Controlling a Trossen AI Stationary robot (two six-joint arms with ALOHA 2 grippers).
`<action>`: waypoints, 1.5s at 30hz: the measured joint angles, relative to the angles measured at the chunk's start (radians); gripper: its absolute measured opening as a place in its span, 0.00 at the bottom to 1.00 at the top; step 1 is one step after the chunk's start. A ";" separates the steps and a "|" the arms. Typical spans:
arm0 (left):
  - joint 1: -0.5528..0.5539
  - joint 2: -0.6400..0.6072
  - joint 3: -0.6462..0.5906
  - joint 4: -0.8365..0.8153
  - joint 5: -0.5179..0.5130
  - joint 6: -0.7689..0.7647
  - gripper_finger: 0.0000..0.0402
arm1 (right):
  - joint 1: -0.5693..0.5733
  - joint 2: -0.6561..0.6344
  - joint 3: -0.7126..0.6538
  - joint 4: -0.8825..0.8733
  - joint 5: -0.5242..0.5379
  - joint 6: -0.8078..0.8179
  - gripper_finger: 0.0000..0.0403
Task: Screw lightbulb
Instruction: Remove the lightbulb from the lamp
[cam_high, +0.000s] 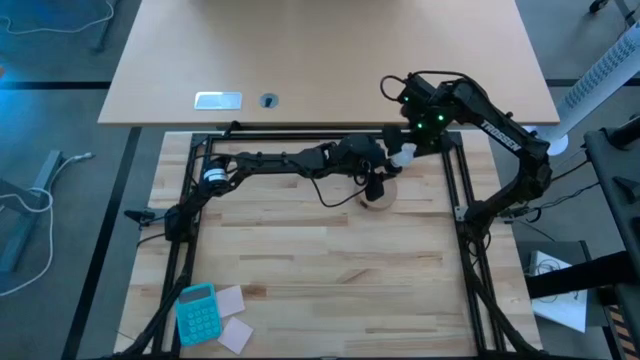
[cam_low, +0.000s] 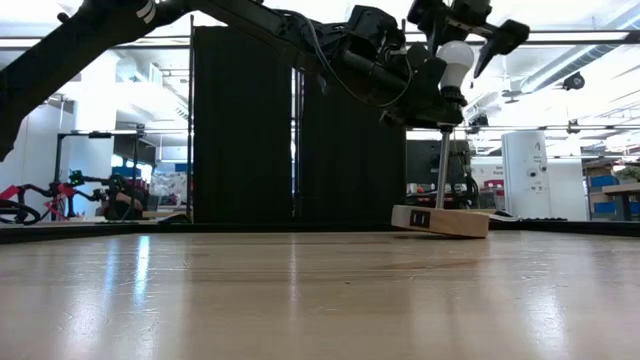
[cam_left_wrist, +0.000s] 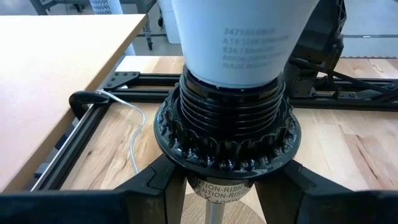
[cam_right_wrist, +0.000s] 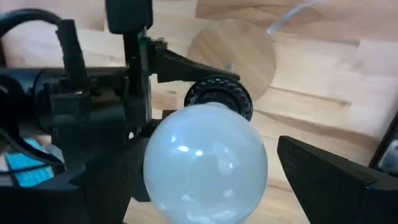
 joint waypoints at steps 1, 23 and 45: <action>0.000 0.000 0.000 0.000 -0.001 0.000 0.36 | 0.000 0.000 0.000 -0.002 0.011 0.023 0.91; -0.005 0.000 -0.001 0.003 -0.097 -0.009 0.36 | 0.005 0.003 -0.001 0.031 0.086 0.584 0.88; -0.007 0.000 -0.001 0.002 -0.096 -0.016 0.36 | 0.005 0.003 -0.002 0.032 0.043 0.400 0.67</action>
